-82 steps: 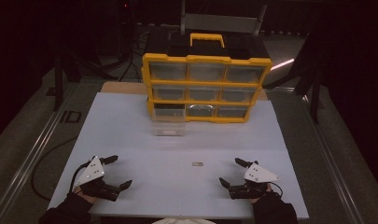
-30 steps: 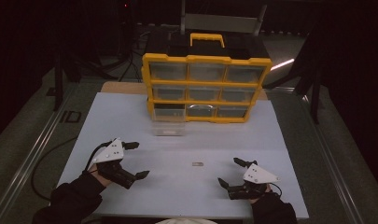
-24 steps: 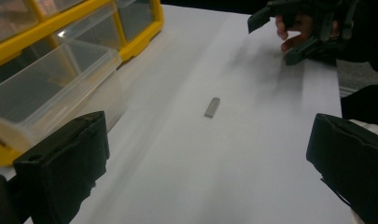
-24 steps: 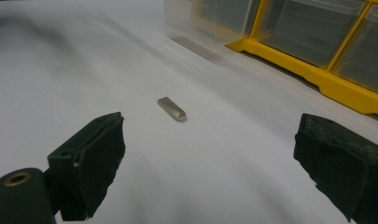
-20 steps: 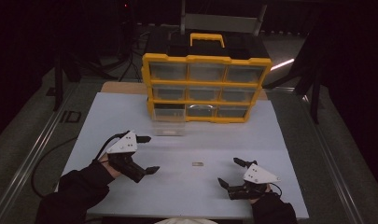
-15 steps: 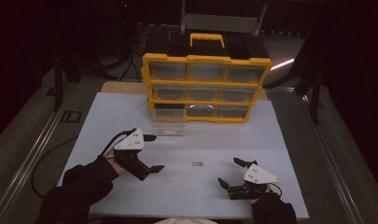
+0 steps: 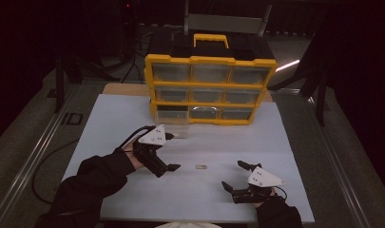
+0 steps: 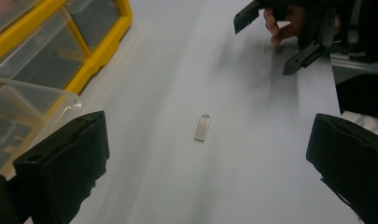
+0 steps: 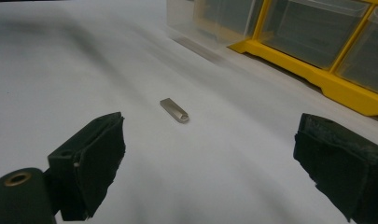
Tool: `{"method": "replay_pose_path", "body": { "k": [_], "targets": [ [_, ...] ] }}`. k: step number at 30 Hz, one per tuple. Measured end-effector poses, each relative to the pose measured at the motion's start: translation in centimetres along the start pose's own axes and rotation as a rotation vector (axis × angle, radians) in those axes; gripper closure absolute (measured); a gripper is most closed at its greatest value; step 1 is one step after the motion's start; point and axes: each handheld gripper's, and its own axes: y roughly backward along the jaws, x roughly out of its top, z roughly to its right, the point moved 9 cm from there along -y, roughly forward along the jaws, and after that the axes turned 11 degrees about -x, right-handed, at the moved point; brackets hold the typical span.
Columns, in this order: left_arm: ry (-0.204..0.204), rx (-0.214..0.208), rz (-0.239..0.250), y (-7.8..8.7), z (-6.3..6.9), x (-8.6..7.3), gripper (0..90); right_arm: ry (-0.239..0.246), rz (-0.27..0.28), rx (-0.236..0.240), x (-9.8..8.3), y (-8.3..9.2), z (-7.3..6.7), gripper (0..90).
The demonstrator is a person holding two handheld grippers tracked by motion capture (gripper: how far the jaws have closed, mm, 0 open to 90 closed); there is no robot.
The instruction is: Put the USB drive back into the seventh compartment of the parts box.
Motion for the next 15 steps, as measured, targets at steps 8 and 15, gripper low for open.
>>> {"method": "replay_pose_path", "body": {
  "k": [8, 15],
  "targets": [
    [-0.012, -0.039, -0.041, -1.8, -0.1, 0.6, 0.3, 0.001, -0.001, 0.006, 0.0, 0.0, -0.1, 8.8],
    [-0.017, -0.064, -0.076, -3.3, -0.1, 0.7, 0.3, -0.003, -0.002, 0.006, 0.0, -0.1, -0.1, 8.8]
  ]
}}
